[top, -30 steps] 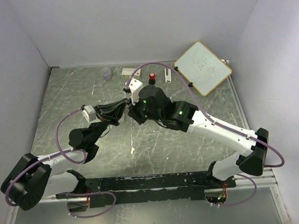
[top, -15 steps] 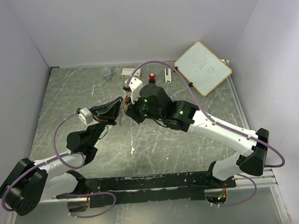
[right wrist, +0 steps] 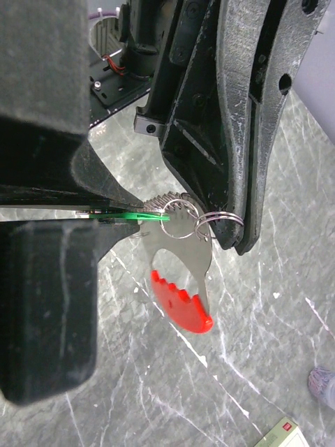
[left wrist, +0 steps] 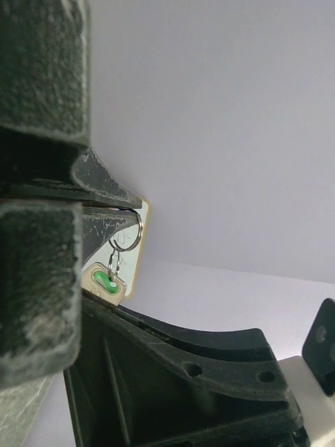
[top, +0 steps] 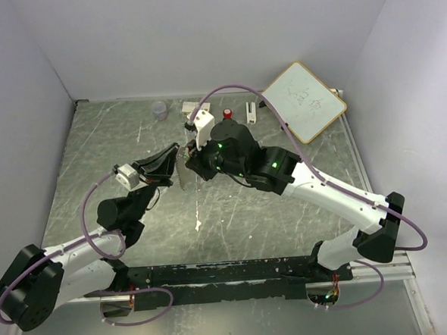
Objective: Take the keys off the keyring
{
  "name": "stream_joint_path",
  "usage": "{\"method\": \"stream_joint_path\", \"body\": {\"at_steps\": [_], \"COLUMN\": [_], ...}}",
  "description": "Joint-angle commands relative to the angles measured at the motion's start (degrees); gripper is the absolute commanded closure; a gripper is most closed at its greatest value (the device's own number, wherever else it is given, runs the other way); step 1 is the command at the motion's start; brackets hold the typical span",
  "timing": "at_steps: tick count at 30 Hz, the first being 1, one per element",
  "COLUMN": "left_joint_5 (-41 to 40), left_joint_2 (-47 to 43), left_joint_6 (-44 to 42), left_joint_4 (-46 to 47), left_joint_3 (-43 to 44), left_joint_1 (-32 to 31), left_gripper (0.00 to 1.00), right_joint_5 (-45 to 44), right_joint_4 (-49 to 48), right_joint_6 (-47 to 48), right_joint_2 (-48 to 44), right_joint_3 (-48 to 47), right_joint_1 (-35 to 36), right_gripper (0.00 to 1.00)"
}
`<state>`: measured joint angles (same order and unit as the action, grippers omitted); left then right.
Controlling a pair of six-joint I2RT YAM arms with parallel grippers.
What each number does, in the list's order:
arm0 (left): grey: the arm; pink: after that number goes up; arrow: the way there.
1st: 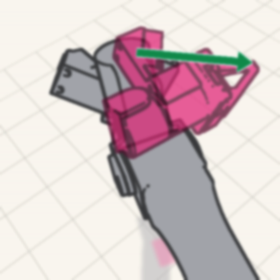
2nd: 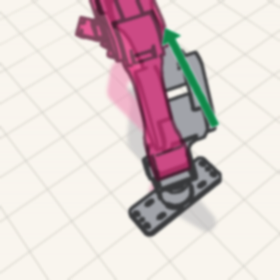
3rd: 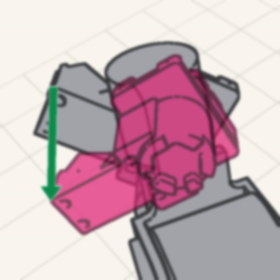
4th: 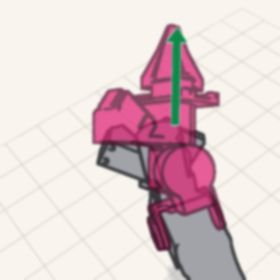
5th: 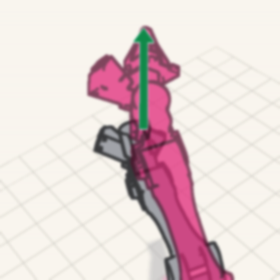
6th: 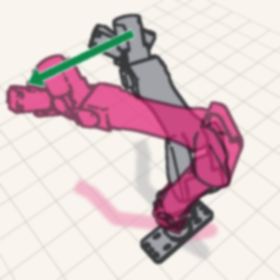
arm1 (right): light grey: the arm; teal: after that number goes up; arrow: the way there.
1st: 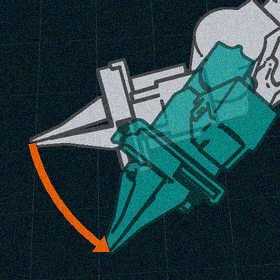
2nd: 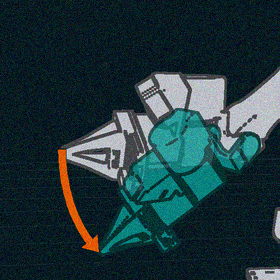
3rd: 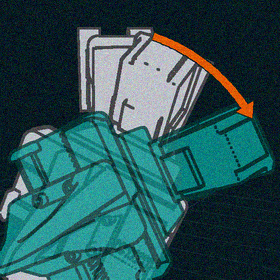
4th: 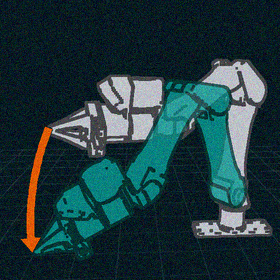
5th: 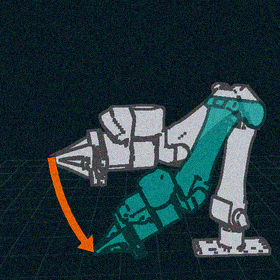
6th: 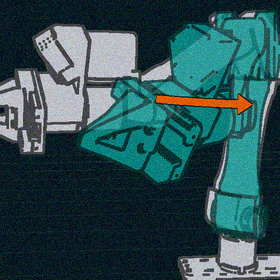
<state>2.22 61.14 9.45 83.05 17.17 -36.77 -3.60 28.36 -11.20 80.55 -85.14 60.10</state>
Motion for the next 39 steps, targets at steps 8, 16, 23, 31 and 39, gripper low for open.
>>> {"method": "stream_joint_path", "body": {"at_steps": [8, 16, 23, 31, 39], "left_joint_5": [-17.2, -19.6, -17.4, -13.4, -7.3], "left_joint_2": [-0.5, -0.5, -1.0, -0.7, -0.3], "left_joint_6": [-9.0, -11.9, -11.7, -10.0, -8.8], "left_joint_4": [-4.6, -7.2, -9.6, -12.4, -15.8], "left_joint_3": [1.5, 1.5, 1.2, 1.4, 2.5], "left_joint_1": [1.3, 1.3, 1.3, 1.3, 1.3], "left_gripper": [0.93, 0.93, 0.93, 0.93, 0.93], "right_joint_5": [2.7, 0.5, -1.8, -2.1, -2.5], "right_joint_4": [8.9, 10.9, 11.7, 12.2, 11.4], "right_joint_6": [0.5, 1.7, 3.3, 5.3, 7.2], "right_joint_2": [-2.0, -3.0, -2.8, -1.2, -0.2], "right_joint_3": [-5.1, -8.0, -11.2, -14.7, -15.8], "right_joint_1": [0.6, 0.6, 0.7, 0.6, 0.7], "right_gripper": [1.00, 1.00, 1.00, 1.00, 1.00]}}
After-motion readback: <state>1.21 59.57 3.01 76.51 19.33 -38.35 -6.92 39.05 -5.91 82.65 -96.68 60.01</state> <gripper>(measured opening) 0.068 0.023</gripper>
